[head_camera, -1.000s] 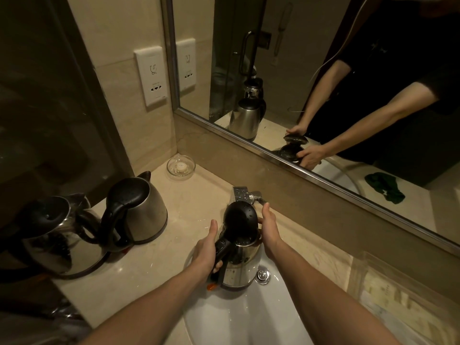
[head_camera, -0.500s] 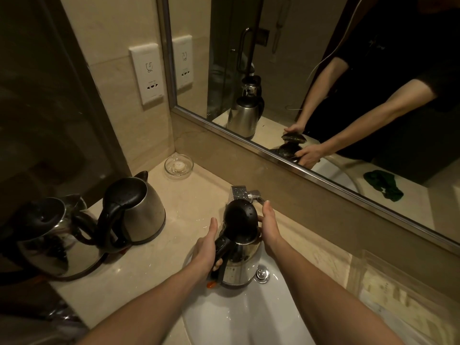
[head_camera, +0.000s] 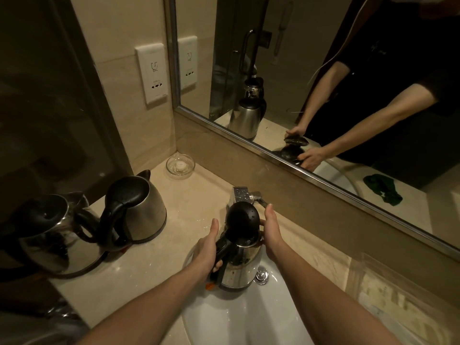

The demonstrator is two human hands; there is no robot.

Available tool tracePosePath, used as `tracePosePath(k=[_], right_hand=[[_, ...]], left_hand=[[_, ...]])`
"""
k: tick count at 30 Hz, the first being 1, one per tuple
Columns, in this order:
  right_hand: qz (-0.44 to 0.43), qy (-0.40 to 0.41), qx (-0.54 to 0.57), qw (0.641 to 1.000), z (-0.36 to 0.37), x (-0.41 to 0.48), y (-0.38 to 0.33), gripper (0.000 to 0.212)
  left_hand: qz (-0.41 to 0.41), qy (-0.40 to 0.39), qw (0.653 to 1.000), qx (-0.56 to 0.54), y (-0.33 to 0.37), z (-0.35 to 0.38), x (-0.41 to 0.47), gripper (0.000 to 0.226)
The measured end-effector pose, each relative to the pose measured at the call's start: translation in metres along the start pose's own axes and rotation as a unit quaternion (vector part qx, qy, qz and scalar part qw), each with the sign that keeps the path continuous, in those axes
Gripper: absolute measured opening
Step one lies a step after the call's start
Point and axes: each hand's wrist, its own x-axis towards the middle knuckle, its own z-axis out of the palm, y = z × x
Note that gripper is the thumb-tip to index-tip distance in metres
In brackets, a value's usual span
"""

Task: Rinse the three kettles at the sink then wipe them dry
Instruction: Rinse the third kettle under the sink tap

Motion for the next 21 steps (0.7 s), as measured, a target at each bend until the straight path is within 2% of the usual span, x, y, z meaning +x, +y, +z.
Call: tracePosePath(k=[5, 10, 15, 21], right_hand=[[0.001, 0.000, -0.012, 1.000, 0.002, -0.002, 0.000, 0.081], [-0.002, -0.004, -0.004, 1.000, -0.001, -0.007, -0.002, 0.069], [0.010, -0.001, -0.014, 1.000, -0.001, -0.014, -0.006, 0.069], [0.033, -0.034, -0.023, 0.999, -0.012, -0.024, -0.009, 0.073]], left_hand=[[0.004, -0.008, 1.000, 0.007, 0.002, -0.002, -0.003, 0.099], [0.004, -0.002, 1.000, 0.015, 0.001, -0.004, -0.002, 0.099], [0.009, -0.013, 1.000, 0.019, -0.001, -0.005, 0.000, 0.095], [0.025, -0.025, 0.999, 0.035, -0.005, -0.002, -0.007, 0.072]])
